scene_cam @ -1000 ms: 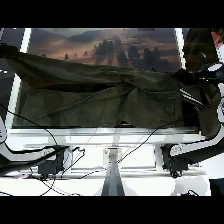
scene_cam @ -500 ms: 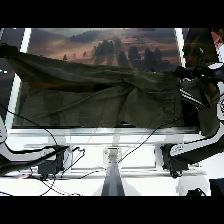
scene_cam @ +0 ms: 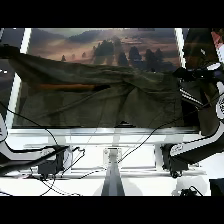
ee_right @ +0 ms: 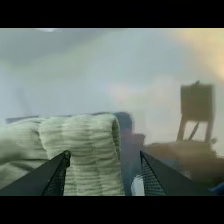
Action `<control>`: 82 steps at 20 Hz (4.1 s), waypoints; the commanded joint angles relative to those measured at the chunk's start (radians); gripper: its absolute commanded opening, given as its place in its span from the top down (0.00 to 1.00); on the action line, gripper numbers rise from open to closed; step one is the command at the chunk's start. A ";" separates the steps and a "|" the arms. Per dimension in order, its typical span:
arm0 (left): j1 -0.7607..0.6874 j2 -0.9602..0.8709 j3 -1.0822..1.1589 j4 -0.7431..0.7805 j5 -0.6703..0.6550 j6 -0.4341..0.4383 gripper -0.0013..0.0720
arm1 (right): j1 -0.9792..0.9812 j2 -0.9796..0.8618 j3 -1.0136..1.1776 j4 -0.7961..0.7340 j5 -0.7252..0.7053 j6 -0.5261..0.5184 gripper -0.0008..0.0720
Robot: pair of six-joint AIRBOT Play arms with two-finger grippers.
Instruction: Fold the clothes and pants, and hang the long-sleeved shirts on hangers.
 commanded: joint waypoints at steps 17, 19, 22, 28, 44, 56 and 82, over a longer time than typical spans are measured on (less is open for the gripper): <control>0.000 -0.020 0.023 -0.011 0.032 0.000 0.96 | 0.000 0.075 0.085 0.282 -0.098 -0.282 0.95; 0.000 0.005 0.051 0.012 0.085 0.000 0.96 | -0.008 0.121 0.084 0.171 -0.198 -0.180 0.95; 0.002 0.072 0.055 0.081 0.174 0.000 0.96 | -0.031 0.163 0.085 0.053 -0.253 -0.070 0.95; 0.010 0.112 0.055 0.099 0.172 0.000 0.96 | -0.049 0.166 0.084 0.043 -0.249 -0.047 0.95; 0.012 -0.020 0.054 -0.058 -0.053 -0.134 0.96 | -0.049 0.166 0.084 0.014 -0.245 -0.048 0.95; 0.011 -0.237 0.054 -0.107 0.001 -0.147 0.13 | -0.049 0.166 0.084 -0.005 -0.240 -0.048 0.95; 0.190 -0.396 0.040 -0.532 -0.257 0.226 0.34 | -0.049 0.164 0.084 -0.005 -0.225 -0.048 0.95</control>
